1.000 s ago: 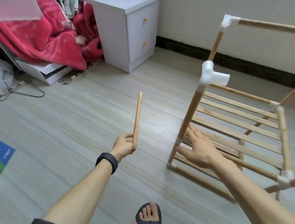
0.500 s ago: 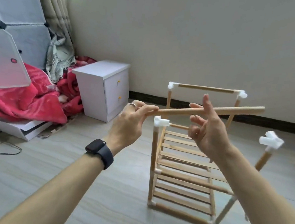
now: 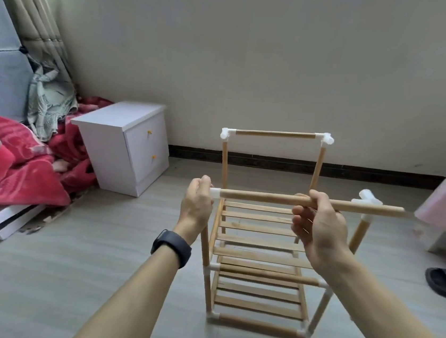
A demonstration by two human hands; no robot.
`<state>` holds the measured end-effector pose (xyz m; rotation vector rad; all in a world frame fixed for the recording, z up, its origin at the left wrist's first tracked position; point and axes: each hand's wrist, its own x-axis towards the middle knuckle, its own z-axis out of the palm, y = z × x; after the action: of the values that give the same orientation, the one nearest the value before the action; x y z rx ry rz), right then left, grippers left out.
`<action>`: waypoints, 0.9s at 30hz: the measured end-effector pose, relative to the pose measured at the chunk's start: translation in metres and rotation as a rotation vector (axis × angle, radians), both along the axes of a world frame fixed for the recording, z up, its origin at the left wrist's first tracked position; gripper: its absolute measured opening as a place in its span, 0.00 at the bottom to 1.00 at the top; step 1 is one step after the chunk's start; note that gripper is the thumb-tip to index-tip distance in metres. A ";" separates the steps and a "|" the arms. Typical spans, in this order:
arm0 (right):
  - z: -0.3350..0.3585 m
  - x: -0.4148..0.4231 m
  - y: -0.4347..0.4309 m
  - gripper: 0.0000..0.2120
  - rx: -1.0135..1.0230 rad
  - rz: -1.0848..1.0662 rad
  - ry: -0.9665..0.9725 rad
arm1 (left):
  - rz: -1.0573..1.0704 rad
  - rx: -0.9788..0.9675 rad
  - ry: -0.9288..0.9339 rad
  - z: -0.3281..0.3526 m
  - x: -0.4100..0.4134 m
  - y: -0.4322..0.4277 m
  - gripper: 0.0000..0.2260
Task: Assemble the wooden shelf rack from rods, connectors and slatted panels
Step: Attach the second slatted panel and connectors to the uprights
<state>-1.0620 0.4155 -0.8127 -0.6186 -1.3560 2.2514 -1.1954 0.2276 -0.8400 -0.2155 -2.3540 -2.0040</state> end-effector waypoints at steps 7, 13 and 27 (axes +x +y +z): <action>-0.008 -0.009 0.000 0.13 -0.053 -0.013 -0.026 | -0.055 0.126 -0.029 -0.005 0.000 -0.003 0.14; -0.010 -0.011 -0.003 0.14 -0.069 -0.017 -0.007 | -0.036 0.147 -0.035 -0.005 0.002 -0.002 0.14; -0.003 -0.005 -0.025 0.15 -0.067 -0.016 -0.006 | -0.013 0.190 -0.080 -0.003 0.005 -0.002 0.14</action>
<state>-1.0671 0.3902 -0.8160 -0.6566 -1.2781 2.2925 -1.1903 0.2261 -0.8429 -0.1463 -2.1915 -2.2656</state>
